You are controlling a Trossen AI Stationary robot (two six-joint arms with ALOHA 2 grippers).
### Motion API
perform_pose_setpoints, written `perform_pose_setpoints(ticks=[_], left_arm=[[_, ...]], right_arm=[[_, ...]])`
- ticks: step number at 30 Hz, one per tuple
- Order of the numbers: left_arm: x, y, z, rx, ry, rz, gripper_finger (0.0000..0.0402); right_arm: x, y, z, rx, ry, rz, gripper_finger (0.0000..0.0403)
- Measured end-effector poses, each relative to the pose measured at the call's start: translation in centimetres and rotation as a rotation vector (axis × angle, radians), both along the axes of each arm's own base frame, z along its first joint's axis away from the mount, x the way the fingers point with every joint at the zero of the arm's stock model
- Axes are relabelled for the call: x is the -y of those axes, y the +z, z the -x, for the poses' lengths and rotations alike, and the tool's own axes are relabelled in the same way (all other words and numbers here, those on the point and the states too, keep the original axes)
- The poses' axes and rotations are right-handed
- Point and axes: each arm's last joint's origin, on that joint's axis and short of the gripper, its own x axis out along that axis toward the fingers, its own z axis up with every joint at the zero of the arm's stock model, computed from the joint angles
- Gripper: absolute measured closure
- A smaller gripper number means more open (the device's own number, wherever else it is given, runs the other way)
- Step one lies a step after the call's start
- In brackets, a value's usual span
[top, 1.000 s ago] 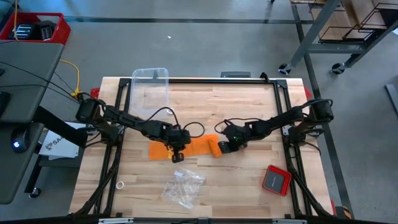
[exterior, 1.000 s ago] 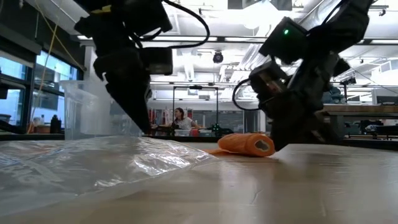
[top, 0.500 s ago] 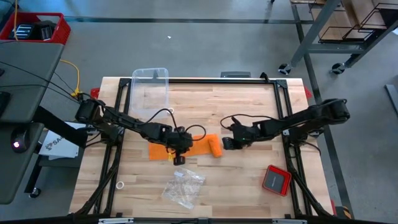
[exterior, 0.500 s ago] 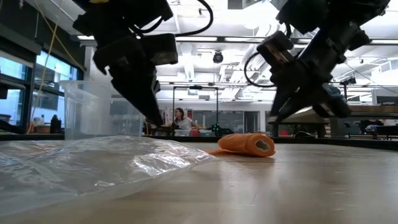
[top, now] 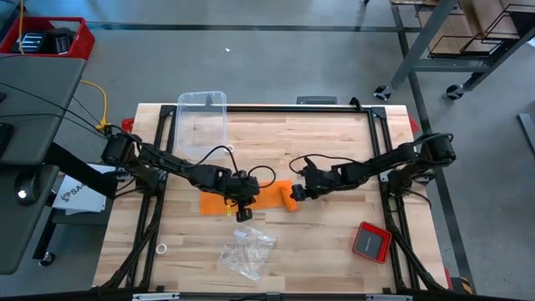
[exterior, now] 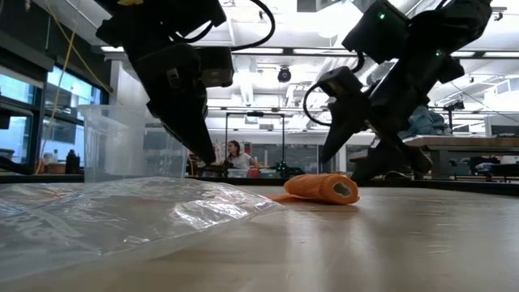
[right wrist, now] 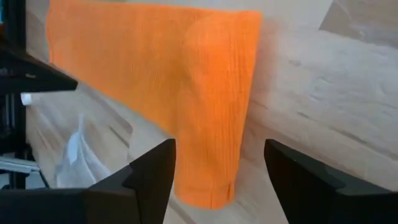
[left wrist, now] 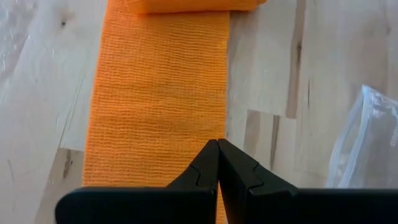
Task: Roll bandage
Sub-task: Roll the orange bandage
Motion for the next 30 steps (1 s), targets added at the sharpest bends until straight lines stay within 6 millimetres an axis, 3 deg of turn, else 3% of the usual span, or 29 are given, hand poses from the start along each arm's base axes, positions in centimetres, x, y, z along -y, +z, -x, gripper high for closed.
perform_pose_setpoints(ticks=[8, 15, 19, 25, 30], left_arm=[[0.0, -0.6, -0.1, -0.023, 0.057, 0.038, 0.0401], [0.2, -0.9, 0.4, -0.087, 0.054, 0.069, 0.0401], [0.9, -1.4, 1.5, -0.198, 0.029, 0.050, 0.0401], [1.7, -1.8, 2.5, -0.275, 0.064, 0.001, 0.0401], [2.3, -1.9, 3.4, -0.212, 0.158, 0.027, 0.0401]], right_arm=[[-0.7, -1.6, -1.1, 0.028, 0.074, -0.072, 0.0163], [-0.7, -2.3, -1.2, 0.014, 0.030, -0.090, 0.0177], [-0.6, -2.3, -1.3, 0.012, -0.001, -0.097, 0.0231], [-0.6, -2.2, -1.3, 0.022, -0.019, -0.095, 0.0367], [-0.7, -1.5, -1.0, 0.022, -0.018, -0.085, 0.0378]])
